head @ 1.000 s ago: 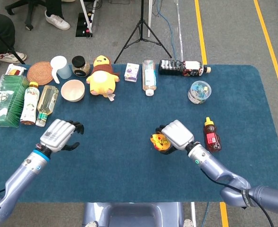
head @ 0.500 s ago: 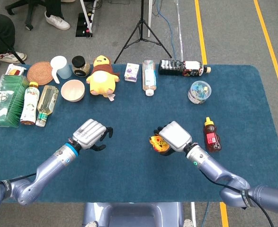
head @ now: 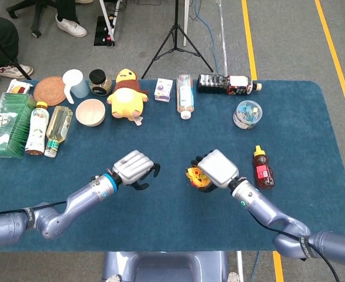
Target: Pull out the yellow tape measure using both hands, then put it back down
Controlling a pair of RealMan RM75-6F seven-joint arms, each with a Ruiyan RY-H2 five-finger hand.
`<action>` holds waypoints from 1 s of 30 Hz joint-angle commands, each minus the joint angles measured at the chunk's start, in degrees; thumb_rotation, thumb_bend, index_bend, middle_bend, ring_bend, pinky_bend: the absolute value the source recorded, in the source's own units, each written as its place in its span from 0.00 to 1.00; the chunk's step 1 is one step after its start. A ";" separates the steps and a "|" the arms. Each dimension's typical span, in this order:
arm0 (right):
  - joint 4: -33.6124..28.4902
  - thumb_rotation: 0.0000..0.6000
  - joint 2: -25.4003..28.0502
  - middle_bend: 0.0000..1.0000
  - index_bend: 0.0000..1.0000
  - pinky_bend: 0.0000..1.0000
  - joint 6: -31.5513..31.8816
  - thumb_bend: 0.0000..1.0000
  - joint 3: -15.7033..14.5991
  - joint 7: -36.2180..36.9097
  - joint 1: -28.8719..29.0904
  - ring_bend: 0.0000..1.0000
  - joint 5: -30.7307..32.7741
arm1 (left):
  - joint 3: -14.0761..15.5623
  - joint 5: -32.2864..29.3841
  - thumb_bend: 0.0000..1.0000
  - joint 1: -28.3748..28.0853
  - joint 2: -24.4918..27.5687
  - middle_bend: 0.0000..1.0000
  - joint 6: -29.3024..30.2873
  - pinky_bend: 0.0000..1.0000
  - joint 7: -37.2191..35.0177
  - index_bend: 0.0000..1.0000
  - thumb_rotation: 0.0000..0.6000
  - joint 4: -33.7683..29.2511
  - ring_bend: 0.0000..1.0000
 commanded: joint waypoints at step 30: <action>3.87 0.69 -3.06 0.62 0.59 0.55 -1.38 0.22 -0.21 3.49 2.55 0.59 -4.55 | 2.05 5.20 0.39 -4.22 1.28 0.69 -0.09 0.79 -7.72 0.26 1.00 4.15 0.74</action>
